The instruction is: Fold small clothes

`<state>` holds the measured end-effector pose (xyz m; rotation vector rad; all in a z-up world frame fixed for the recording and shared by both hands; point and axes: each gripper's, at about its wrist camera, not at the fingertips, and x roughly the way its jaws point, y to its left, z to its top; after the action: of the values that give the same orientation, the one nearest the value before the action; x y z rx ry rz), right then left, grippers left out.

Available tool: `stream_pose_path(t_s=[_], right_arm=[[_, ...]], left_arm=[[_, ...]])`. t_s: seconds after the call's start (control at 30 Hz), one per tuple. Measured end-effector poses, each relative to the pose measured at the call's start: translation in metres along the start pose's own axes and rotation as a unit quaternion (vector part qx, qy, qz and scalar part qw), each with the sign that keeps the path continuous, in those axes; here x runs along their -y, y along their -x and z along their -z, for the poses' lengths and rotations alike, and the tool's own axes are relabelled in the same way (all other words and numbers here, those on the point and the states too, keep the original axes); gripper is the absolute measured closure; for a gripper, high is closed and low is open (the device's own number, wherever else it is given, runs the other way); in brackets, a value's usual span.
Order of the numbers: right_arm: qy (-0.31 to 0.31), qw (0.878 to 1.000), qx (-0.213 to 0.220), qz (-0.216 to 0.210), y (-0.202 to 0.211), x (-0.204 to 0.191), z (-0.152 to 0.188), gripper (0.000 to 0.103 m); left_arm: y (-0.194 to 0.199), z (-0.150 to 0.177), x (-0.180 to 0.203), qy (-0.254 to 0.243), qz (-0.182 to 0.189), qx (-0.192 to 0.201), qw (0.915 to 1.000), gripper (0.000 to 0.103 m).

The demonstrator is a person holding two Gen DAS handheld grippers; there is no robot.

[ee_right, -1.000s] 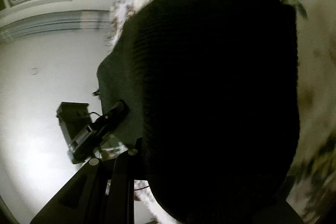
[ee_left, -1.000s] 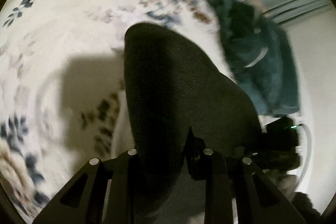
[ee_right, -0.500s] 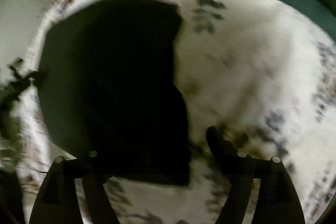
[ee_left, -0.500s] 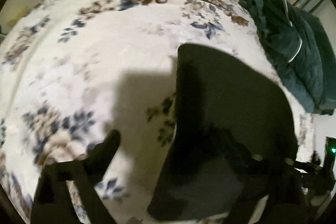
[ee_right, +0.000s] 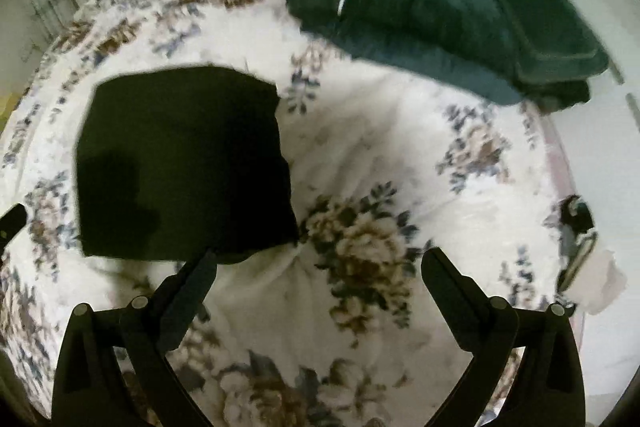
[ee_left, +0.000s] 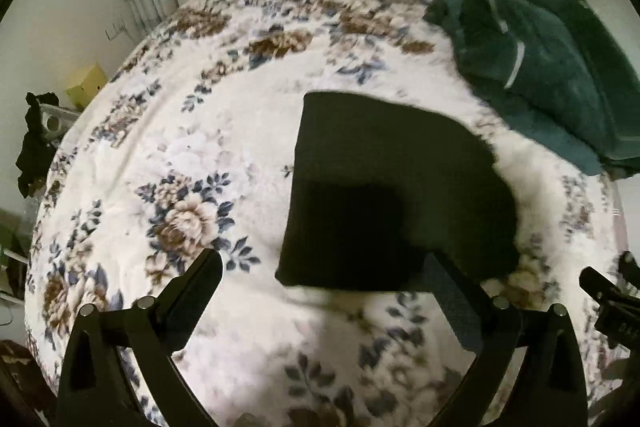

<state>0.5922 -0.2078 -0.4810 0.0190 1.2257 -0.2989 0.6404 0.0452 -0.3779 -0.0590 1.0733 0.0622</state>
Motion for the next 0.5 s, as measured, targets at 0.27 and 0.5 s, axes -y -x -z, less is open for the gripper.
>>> stream_pose_path(t_s=[0.27, 0.5], right_arm=[[0.005, 0.998, 0.063, 0.006, 0.163, 0.014, 0.031, 0.000], [-0.005, 0.993, 0.120, 0.002, 0.303, 0.028, 0.079, 0.000]], left_arm=[[0.139, 0.024, 0.014, -0.017, 0.006, 0.053, 0.9984, 0.000], [0.251, 0.058, 0.019, -0.026, 0.006, 0.090, 0.9956, 0.000]])
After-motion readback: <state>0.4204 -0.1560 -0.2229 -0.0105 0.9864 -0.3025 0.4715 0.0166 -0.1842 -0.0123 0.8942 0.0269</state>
